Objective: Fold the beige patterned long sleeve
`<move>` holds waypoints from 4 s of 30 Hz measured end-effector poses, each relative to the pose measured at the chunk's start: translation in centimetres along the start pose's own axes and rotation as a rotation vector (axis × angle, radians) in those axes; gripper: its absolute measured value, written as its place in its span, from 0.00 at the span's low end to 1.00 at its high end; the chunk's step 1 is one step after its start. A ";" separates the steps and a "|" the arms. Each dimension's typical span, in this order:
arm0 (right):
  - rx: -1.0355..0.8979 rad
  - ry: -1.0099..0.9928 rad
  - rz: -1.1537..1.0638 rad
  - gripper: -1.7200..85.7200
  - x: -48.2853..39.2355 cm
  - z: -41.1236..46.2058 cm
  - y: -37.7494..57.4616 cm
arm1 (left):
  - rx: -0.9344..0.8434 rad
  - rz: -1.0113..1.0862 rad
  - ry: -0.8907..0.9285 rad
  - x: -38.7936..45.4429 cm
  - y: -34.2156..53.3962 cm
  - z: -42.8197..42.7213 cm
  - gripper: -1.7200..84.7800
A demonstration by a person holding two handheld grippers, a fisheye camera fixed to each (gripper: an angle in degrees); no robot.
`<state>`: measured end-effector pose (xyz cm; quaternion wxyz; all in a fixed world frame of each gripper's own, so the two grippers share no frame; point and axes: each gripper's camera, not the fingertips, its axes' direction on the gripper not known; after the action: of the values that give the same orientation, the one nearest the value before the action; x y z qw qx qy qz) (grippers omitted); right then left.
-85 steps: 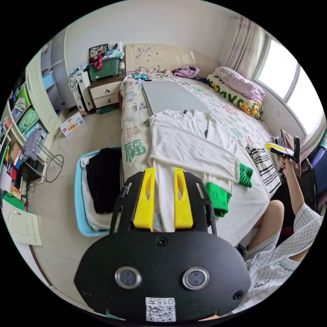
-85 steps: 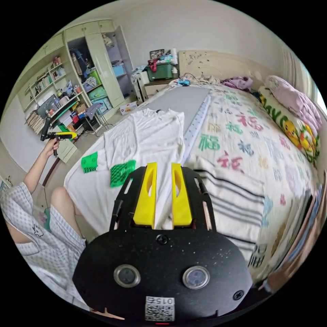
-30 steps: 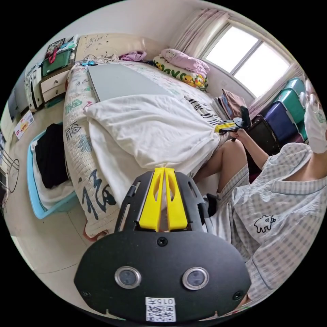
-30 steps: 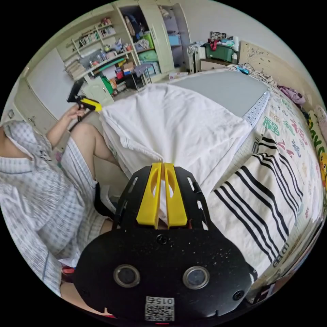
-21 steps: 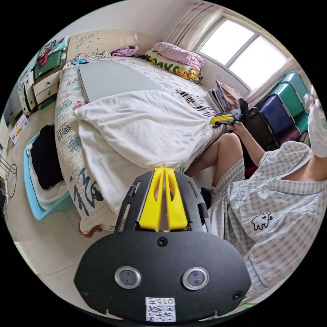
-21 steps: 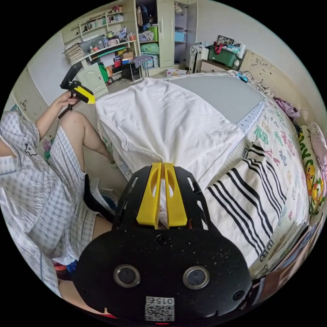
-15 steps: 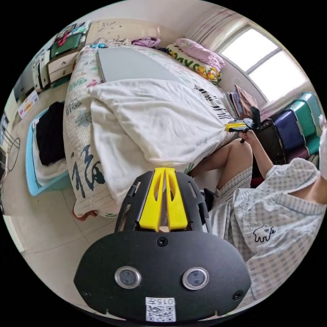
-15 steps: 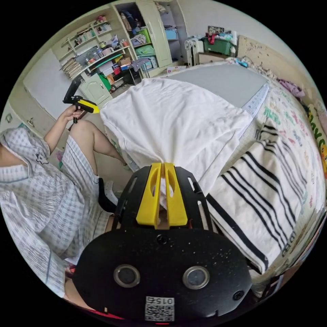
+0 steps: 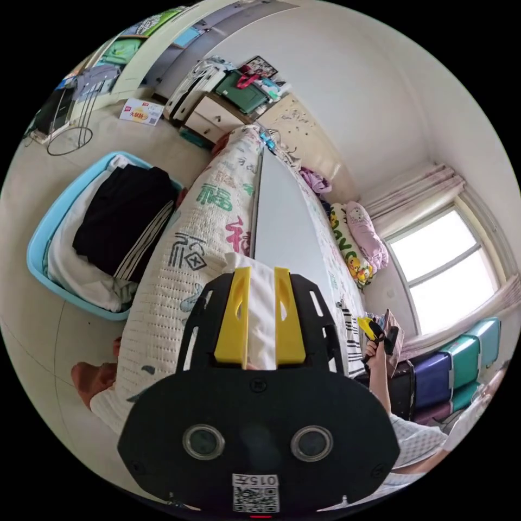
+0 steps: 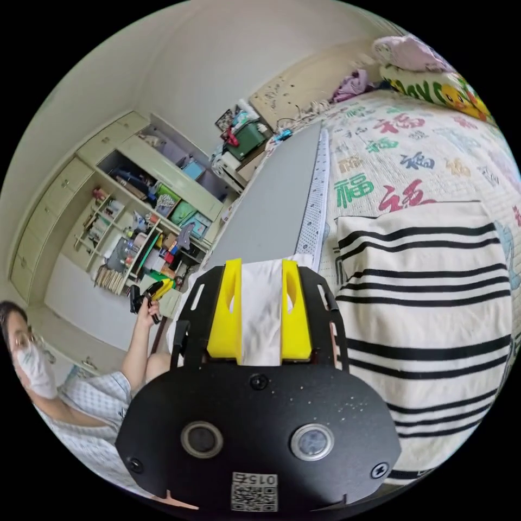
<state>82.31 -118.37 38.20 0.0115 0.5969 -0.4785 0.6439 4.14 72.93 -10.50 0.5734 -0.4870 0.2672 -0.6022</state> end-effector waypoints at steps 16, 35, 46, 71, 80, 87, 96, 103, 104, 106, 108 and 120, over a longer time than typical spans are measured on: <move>-0.151 0.081 0.026 0.03 2.9 6.9 -3.7 | -0.209 -0.034 0.057 -6.0 -7.9 9.7 0.03; -0.159 0.177 0.004 0.11 0.9 6.5 -1.3 | -0.155 -0.045 0.047 -7.3 -8.0 6.4 0.08; 0.127 0.279 -0.029 0.03 -4.5 4.8 0.2 | 0.037 0.002 0.043 -6.7 -7.7 1.9 0.01; -0.252 0.138 -0.923 0.10 -38.6 22.3 16.7 | -0.143 -0.053 0.101 -14.1 -6.7 7.2 0.02; -0.414 0.187 -1.034 0.14 -46.5 32.1 27.4 | -0.180 -0.041 0.101 -16.0 -5.7 8.0 0.03; -0.414 0.295 -1.087 0.06 -47.2 34.1 29.3 | -0.127 -0.043 0.036 -17.0 -3.1 6.8 0.06; -0.432 0.189 -1.083 0.02 -46.4 32.4 29.0 | -0.196 0.014 -0.043 -16.5 -1.8 12.1 0.01; -0.454 0.127 -0.979 0.02 -43.7 32.7 27.7 | -0.165 -0.001 -0.072 -17.7 0.8 13.5 0.01; -0.461 0.101 -0.987 0.02 -43.3 32.2 27.4 | -0.161 0.005 -0.089 -17.7 1.3 13.8 0.01; -0.477 0.100 -0.974 0.02 -42.6 31.8 26.9 | -0.165 0.013 -0.098 -17.7 2.1 14.5 0.01; -0.508 0.089 -0.932 0.03 -41.3 31.7 26.1 | -0.167 0.024 -0.113 -17.4 2.9 15.3 0.01; -0.226 -0.060 -0.481 0.06 -26.1 12.2 23.6 | -0.080 0.362 -0.238 -5.9 14.2 15.5 0.07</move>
<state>85.26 -124.34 1.61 0.2166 0.7071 -0.3919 0.5473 23.27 79.41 -18.75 0.6798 -0.5212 0.3043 -0.4167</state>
